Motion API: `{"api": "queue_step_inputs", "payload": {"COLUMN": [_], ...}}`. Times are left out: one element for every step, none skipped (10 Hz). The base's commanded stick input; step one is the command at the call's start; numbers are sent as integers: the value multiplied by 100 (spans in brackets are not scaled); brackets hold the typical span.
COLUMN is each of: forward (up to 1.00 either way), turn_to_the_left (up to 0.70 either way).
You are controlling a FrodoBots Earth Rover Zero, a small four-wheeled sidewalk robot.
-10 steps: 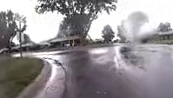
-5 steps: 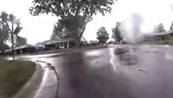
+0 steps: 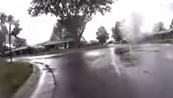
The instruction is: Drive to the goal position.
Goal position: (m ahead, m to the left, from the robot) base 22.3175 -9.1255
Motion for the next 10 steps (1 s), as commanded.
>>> {"api": "queue_step_inputs", "payload": {"forward": [50, 50, 50, 50, 50, 50, 50, 50, 50, 50], "turn_to_the_left": [0, 0, 0, 0, 0, 0, 0, 0, 0, 0]}}
